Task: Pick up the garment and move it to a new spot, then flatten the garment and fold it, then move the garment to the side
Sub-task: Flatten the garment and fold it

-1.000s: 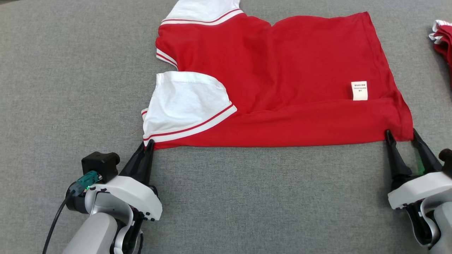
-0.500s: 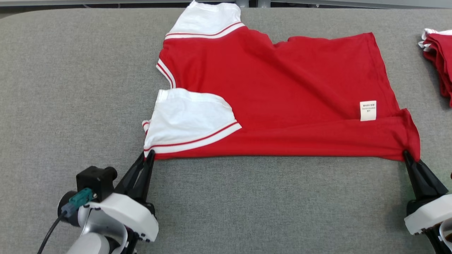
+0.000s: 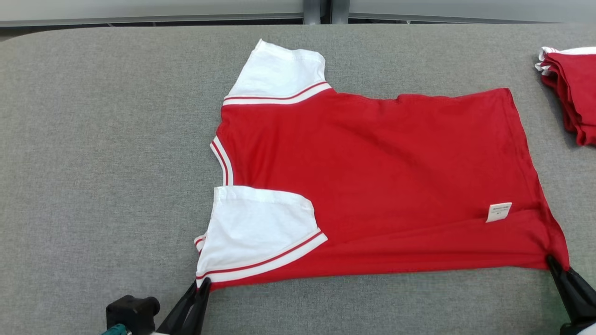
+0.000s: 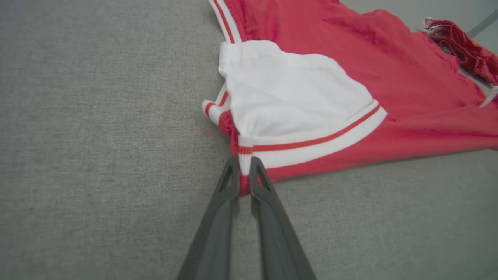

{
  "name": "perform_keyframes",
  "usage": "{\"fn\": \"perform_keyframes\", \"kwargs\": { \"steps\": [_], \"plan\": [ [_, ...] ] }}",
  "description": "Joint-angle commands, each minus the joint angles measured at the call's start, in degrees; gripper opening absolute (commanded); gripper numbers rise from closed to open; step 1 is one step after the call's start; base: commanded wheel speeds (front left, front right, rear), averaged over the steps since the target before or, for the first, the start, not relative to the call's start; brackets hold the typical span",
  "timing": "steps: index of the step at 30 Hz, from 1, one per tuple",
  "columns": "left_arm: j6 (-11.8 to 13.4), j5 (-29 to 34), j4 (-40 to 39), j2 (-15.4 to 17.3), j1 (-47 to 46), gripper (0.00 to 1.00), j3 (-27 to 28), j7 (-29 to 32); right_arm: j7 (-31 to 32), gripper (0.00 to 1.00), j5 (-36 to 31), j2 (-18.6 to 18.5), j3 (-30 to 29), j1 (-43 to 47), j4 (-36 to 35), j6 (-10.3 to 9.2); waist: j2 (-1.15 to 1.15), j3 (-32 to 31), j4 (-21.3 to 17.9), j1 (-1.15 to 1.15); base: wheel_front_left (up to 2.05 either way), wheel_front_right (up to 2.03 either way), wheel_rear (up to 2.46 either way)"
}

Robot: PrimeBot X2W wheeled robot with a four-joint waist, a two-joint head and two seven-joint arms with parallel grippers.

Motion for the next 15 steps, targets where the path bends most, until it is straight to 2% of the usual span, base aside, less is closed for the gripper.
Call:
{"fn": "perform_keyframes", "kwargs": {
  "steps": [1, 7, 8, 9, 10, 11, 13, 14, 15],
  "plan": [
    [0.64, -0.02, -0.35, 0.48, 0.51, 0.0, 0.29, -0.06, 0.19, 0.0, 0.3, -0.57, -0.69, 1.01, -0.36, -0.19, 0.0, -0.25, 0.1, 0.0, 0.0, 0.0, 0.0],
    [1.74, -0.3, -1.86, 0.34, 2.25, 0.0, 0.17, 0.15, 1.86, 0.0, 0.42, -0.74, -3.75, 5.37, -3.65, -0.19, 0.0, -1.02, 0.05, 0.0, 0.0, 0.0, 0.0],
    [1.65, 0.25, -1.63, 0.66, 1.96, 0.0, -0.07, 0.24, 2.08, 0.18, -0.05, -0.65, -4.08, 5.62, -3.9, -0.19, 0.0, -1.1, -0.01, 0.0, 0.0, 0.0, 0.0],
    [1.46, 1.11, -1.4, 0.99, 1.45, 0.0, -0.42, 0.23, 2.41, 0.49, -0.49, -0.44, -4.39, 5.84, -4.0, -0.19, 0.0, -1.15, -0.08, 0.0, 0.0, 0.0, 0.0],
    [1.19, 1.28, -1.26, 0.86, 0.97, 0.0, -0.84, 0.28, 2.53, 1.0, -0.85, -0.07, -4.7, 5.85, -4.27, -0.19, 0.0, -1.19, -0.14, 0.0, 0.0, 0.0, 0.0],
    [1.12, 1.25, -1.08, 0.47, 0.69, 0.09, -1.2, 0.4, 2.73, 1.0, -1.17, 0.3, -5.01, 5.99, -4.51, -0.19, 0.0, -1.27, -0.15, 0.0, 0.0, 0.0, 0.0],
    [0.89, 1.3, -0.56, 0.13, 0.32, 0.38, -1.78, 0.46, 3.0, 1.0, -1.63, 0.77, -5.55, 6.43, -5.06, -0.18, 0.0, -1.43, -0.18, 0.0, 0.0, 0.0, 0.0],
    [0.83, 1.24, -0.2, -0.06, 0.24, 0.71, -2.09, 0.72, 3.2, 1.0, -1.72, 0.88, -5.89, 6.77, -5.31, -0.18, 0.0, -1.54, -0.19, 0.0, 0.0, 0.0, 0.0],
    [0.78, 1.14, 0.2, -0.15, 0.23, 1.0, -2.37, 0.96, 3.51, 1.0, -1.79, 0.92, -6.22, 7.21, -5.47, -0.18, 0.0, -1.69, -0.2, 0.0, 0.0, 0.0, 0.0]
  ]
}}
